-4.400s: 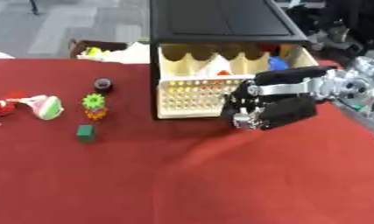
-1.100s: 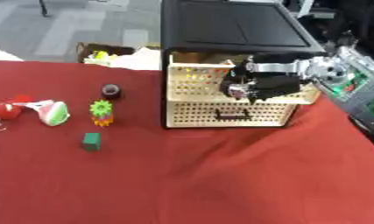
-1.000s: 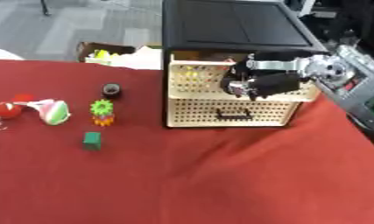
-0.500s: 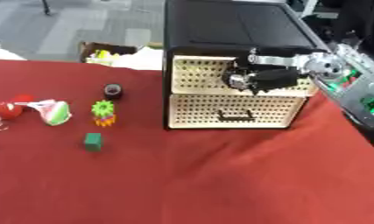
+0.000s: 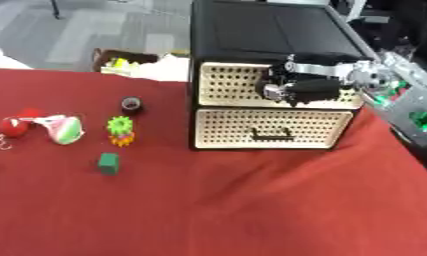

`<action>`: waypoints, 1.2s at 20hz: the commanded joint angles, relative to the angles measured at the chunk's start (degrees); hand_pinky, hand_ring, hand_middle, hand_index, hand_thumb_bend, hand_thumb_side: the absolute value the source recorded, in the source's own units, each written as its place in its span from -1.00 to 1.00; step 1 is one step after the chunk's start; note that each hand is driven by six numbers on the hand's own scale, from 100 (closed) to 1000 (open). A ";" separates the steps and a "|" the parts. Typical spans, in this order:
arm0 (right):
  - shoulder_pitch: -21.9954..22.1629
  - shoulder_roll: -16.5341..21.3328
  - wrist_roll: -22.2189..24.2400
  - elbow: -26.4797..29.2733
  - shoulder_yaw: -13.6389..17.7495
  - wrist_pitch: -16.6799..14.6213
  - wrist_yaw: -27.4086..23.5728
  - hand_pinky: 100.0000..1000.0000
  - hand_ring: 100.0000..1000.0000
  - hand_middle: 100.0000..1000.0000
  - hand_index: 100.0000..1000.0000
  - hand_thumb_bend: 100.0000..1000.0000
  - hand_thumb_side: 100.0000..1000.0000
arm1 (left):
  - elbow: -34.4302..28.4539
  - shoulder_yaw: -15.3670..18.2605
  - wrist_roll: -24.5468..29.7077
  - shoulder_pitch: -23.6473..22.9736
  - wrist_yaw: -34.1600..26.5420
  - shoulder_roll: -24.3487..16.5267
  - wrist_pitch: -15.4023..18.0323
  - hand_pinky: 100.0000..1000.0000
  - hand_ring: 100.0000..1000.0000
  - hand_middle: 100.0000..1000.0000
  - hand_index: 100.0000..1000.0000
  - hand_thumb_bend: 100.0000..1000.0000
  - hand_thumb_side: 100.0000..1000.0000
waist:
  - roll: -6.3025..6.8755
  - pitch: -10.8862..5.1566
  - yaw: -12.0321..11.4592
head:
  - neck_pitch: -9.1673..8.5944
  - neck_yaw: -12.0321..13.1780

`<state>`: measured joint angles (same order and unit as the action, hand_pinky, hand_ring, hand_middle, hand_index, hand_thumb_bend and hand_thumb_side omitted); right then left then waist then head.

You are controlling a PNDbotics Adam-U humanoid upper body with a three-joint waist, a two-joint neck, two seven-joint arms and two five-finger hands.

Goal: Pick up objects from table and place into drawer.

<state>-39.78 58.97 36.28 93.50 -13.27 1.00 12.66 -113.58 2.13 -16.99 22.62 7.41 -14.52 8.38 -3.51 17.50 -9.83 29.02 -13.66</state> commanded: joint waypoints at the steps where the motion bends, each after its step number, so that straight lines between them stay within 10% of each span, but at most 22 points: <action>1: 0.95 2.55 1.53 2.10 0.18 -0.73 0.27 -0.21 0.13 0.28 0.52 -1.00 1.00 | -1.01 0.50 0.14 0.26 0.22 -0.58 0.05 -0.17 0.13 0.20 0.46 -1.00 0.92 | 0.35 -1.33 0.29 | -0.03 0.18; 17: 11.76 8.73 -3.59 19.77 5.02 -1.02 -4.58 -0.07 0.22 0.28 0.45 -1.00 1.00 | -1.01 0.58 0.43 -0.52 0.01 -0.48 0.15 -0.16 0.13 0.20 0.47 -1.00 0.89 | 1.70 -3.87 1.47 | 1.07 0.73; 24: 14.29 6.25 -8.89 21.08 11.53 -5.95 -10.02 -0.12 0.03 0.10 0.36 -1.00 1.00 | -1.01 0.96 -0.10 -0.92 0.04 -0.39 0.25 -0.16 0.13 0.20 0.47 -1.00 0.88 | 2.72 -4.23 2.47 | 1.38 2.27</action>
<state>-25.09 64.40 28.50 113.66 -3.97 -4.17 3.92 -113.58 2.43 -16.82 21.32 7.42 -14.49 8.58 -0.81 14.38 -7.35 30.16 -11.81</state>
